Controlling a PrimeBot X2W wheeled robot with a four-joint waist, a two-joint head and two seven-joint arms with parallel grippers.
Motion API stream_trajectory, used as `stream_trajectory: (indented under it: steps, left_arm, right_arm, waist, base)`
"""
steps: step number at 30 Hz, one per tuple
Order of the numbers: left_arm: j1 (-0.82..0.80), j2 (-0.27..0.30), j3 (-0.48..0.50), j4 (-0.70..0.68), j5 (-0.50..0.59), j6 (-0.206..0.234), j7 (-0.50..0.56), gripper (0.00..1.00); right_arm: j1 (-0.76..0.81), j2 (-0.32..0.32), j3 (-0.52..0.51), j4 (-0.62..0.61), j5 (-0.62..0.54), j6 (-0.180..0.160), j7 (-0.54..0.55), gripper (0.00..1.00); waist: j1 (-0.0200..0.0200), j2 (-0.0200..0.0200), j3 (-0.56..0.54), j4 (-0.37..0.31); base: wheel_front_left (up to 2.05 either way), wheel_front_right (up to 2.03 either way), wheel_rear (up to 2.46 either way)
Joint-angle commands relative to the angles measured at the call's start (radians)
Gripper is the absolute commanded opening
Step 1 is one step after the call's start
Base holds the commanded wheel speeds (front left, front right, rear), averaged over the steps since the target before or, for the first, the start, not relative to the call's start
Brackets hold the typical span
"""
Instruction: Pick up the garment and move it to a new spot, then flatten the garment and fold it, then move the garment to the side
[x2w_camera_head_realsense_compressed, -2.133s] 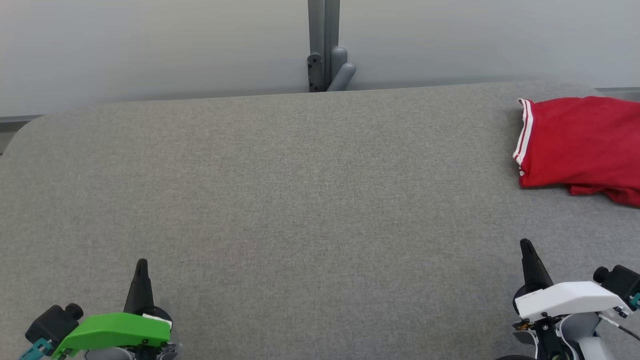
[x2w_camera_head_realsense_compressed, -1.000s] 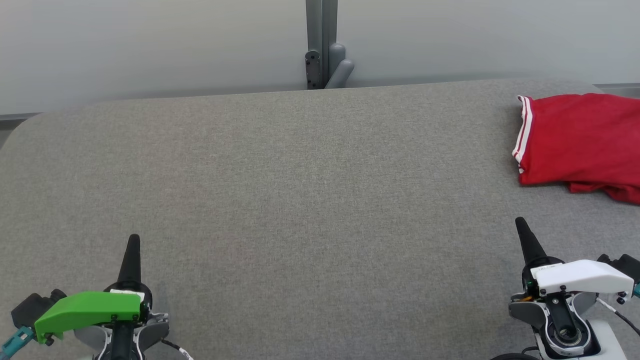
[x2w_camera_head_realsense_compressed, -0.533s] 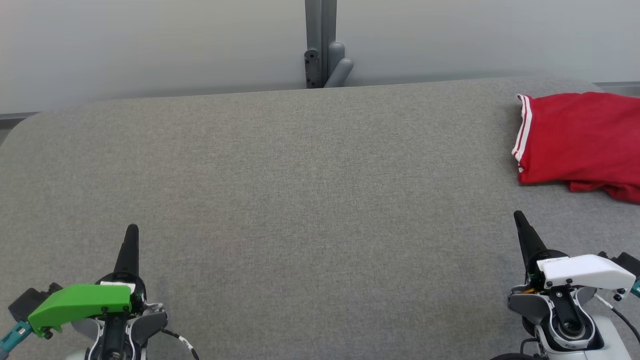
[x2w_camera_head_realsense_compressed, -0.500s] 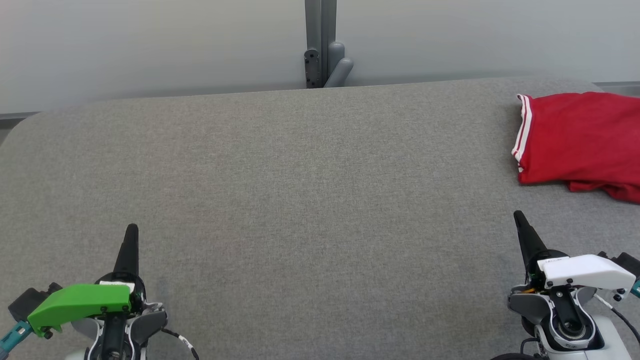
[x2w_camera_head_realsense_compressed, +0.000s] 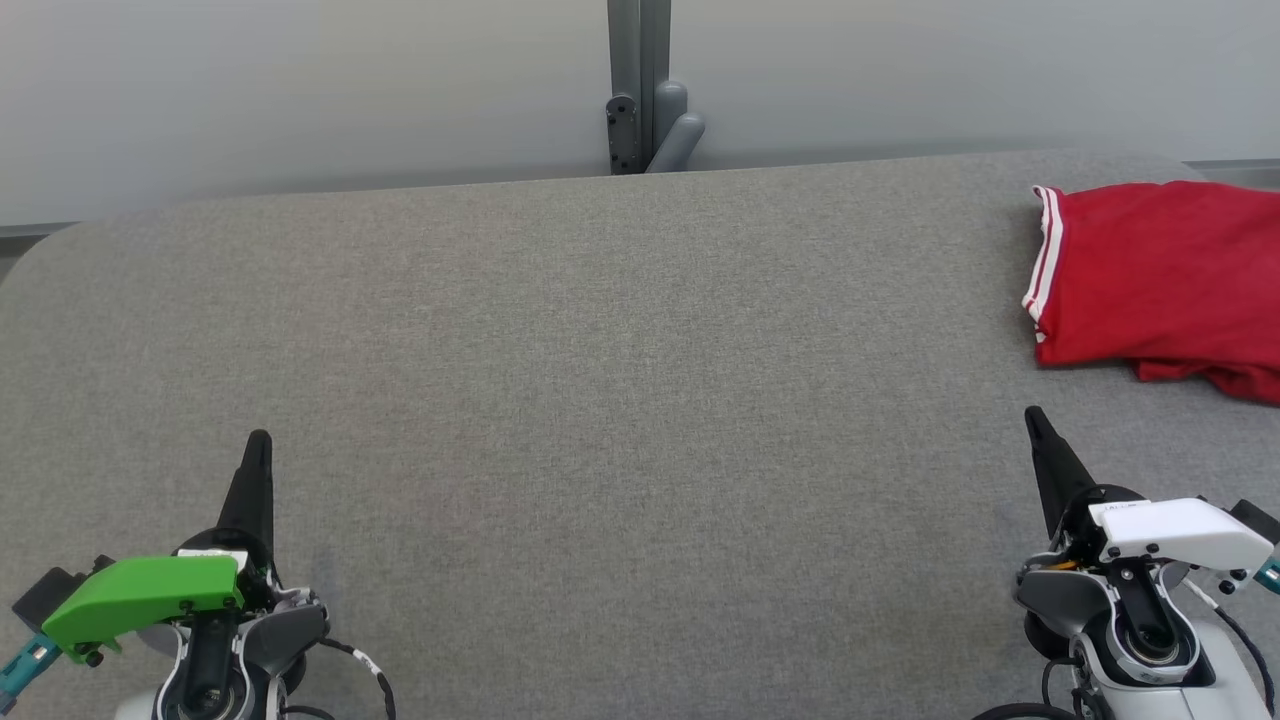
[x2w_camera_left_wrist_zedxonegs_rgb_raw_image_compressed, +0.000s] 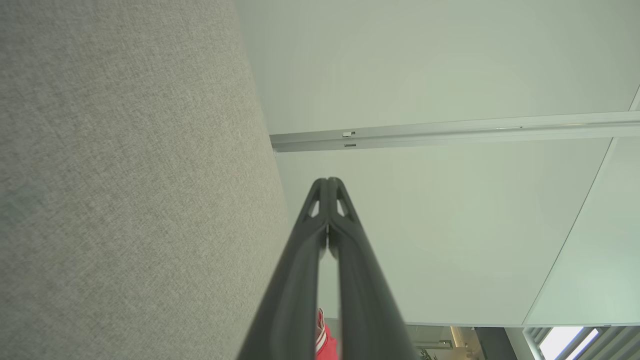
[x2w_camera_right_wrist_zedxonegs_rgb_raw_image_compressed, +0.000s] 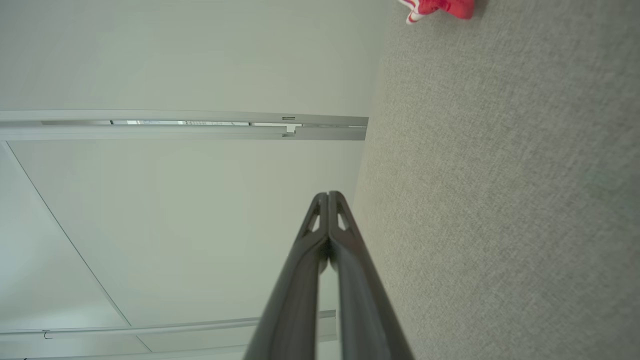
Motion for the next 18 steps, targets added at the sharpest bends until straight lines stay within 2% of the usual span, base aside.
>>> stream_trajectory:
  steps: [1,11,18]
  left_arm:
    - [-0.017,0.006,0.003,-0.004,-0.021,0.003,0.004,0.0]
    - [-0.03,0.006,0.011,-0.006,-0.083,0.004,0.022,0.0]
    - [-0.027,0.006,0.011,-0.006,-0.077,0.003,0.019,0.0]
  right_arm:
    - [-0.013,-0.007,-0.001,0.001,0.016,0.0,0.006,0.0]
    - [-0.021,-0.009,0.0,0.005,0.093,0.0,0.022,0.0]
    - [-0.02,-0.011,0.002,0.004,0.09,0.0,0.02,0.0]
  waist:
    - [0.0,0.0,0.0,0.0]
    - [0.0,0.0,0.003,-0.002]
    - [0.0,0.0,0.003,-0.002]
  base:
    - [0.0,0.0,0.0]
    - [0.0,0.0,0.0]
    - [0.0,0.0,0.0]
